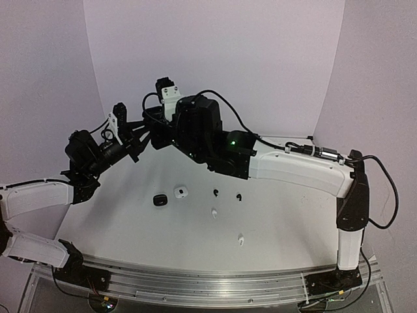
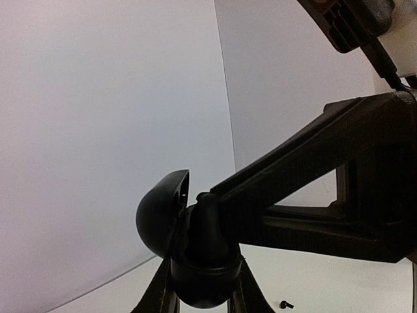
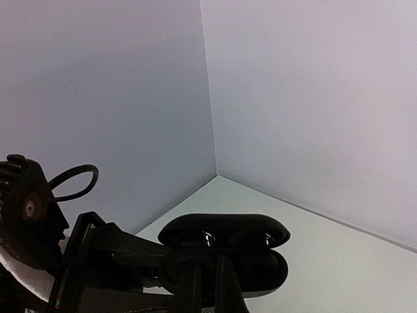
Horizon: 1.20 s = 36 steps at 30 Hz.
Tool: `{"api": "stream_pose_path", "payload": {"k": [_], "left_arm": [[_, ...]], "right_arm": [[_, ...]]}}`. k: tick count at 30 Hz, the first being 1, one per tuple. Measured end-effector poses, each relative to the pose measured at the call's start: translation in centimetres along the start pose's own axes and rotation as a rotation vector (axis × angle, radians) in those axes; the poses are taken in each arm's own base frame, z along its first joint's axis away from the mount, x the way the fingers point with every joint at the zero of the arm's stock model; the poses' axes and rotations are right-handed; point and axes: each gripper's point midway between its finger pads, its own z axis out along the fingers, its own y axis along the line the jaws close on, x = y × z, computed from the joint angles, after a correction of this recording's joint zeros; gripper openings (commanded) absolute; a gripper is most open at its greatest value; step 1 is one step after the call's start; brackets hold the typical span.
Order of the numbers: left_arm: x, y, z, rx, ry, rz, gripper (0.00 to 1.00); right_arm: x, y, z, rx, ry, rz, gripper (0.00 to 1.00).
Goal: Insert the wireless bluetooth earbuds into the charging case
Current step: Insert the left earbud into the left side groove of the charging case.
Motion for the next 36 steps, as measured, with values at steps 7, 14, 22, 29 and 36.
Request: {"api": "stream_pose_path", "payload": {"k": [7,14,22,29,36], "left_arm": [[0.0,0.0,0.0,0.001,0.001,0.0,0.0],[0.3,0.0,0.0,0.002,0.01,-0.003,0.0],[0.4,0.0,0.0,0.002,0.018,-0.008,0.0],[0.9,-0.3,0.0,0.014,0.035,-0.046,0.0],[1.7,-0.6,-0.1,0.029,0.071,-0.106,0.0]], "right_arm": [[0.0,-0.3,-0.1,0.031,-0.003,-0.035,0.0],[0.4,-0.2,0.0,0.041,0.001,-0.09,0.0],[0.6,-0.3,0.0,0.046,0.004,-0.12,0.11],[0.9,-0.3,0.1,0.046,0.011,-0.143,0.14],[1.7,-0.3,0.2,0.043,0.025,-0.186,0.16]]}}
